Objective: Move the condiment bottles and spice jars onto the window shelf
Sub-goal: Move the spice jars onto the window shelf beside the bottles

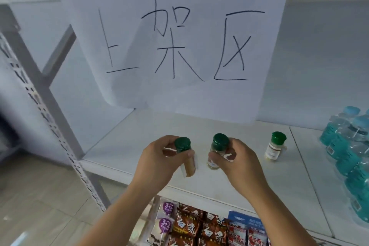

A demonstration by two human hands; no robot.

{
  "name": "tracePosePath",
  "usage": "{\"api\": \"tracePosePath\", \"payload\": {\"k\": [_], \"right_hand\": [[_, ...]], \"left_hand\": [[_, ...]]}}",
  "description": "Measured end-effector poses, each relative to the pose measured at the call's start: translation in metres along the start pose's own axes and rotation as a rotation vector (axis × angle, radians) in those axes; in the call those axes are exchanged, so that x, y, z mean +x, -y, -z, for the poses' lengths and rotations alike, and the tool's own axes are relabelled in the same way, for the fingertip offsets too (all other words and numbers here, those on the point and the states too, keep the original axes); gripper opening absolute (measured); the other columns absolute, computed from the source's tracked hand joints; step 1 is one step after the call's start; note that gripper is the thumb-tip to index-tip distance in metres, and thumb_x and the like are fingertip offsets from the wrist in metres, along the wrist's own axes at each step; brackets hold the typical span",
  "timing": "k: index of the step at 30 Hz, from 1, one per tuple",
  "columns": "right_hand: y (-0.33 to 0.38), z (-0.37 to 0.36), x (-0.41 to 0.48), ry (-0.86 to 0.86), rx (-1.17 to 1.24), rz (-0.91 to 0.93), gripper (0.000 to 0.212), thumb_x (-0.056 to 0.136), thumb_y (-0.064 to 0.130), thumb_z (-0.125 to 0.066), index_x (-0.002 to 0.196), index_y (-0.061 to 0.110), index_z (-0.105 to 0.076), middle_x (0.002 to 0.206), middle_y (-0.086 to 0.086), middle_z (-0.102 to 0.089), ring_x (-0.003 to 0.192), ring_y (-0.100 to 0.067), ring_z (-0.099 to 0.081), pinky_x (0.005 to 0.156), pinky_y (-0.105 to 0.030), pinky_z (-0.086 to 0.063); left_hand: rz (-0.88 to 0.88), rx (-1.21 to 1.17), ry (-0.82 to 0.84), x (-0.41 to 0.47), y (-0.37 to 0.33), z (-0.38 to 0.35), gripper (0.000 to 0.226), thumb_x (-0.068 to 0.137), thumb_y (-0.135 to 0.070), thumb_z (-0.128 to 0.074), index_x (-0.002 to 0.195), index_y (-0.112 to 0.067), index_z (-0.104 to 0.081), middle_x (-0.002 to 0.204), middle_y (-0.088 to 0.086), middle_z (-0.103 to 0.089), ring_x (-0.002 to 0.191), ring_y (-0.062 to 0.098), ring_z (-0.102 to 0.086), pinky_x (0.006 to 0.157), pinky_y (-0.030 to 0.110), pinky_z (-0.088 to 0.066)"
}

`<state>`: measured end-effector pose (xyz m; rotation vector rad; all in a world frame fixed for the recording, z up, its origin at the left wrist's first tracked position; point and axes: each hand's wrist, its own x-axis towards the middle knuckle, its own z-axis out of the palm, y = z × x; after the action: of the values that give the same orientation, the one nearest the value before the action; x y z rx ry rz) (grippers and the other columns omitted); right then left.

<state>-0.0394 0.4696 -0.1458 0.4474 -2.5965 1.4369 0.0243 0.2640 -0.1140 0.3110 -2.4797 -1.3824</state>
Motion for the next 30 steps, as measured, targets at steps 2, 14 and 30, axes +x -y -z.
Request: {"api": "tracePosePath", "payload": {"k": [2,14,30], "right_hand": [[0.019,-0.020,-0.002,0.046,0.003,0.032,0.037,0.085,0.039,-0.078,0.116,0.033,-0.059,0.110,0.016,-0.067,0.093,0.002,-0.061,0.080,-0.015,-0.047],[0.163,-0.177,-0.031,0.321,0.063,0.224,0.033,0.086,0.040,-0.077,0.115,0.041,-0.060,0.103,0.030,-0.066,0.094,0.007,-0.061,0.074,-0.007,-0.042],[0.307,-0.362,-0.083,0.534,0.180,0.393,0.031,0.088,0.031,-0.076,0.105,0.048,-0.056,0.100,0.036,-0.064,0.095,0.007,-0.063,0.079,-0.011,-0.047]], "left_hand": [[0.017,-0.004,-0.044,-0.006,0.012,0.025,0.013,0.082,-0.045,-0.080,0.092,-0.045,-0.072,0.092,-0.032,-0.071,0.085,-0.007,-0.065,0.067,0.015,-0.047],[0.143,-0.016,-0.288,-0.057,0.094,0.216,0.017,0.078,-0.045,-0.083,0.093,-0.042,-0.074,0.089,-0.025,-0.074,0.080,-0.005,-0.067,0.070,0.020,-0.050],[0.282,-0.014,-0.545,-0.131,0.196,0.416,0.018,0.079,-0.046,-0.082,0.095,-0.045,-0.074,0.087,-0.020,-0.074,0.072,-0.004,-0.064,0.063,0.019,-0.041]]}}
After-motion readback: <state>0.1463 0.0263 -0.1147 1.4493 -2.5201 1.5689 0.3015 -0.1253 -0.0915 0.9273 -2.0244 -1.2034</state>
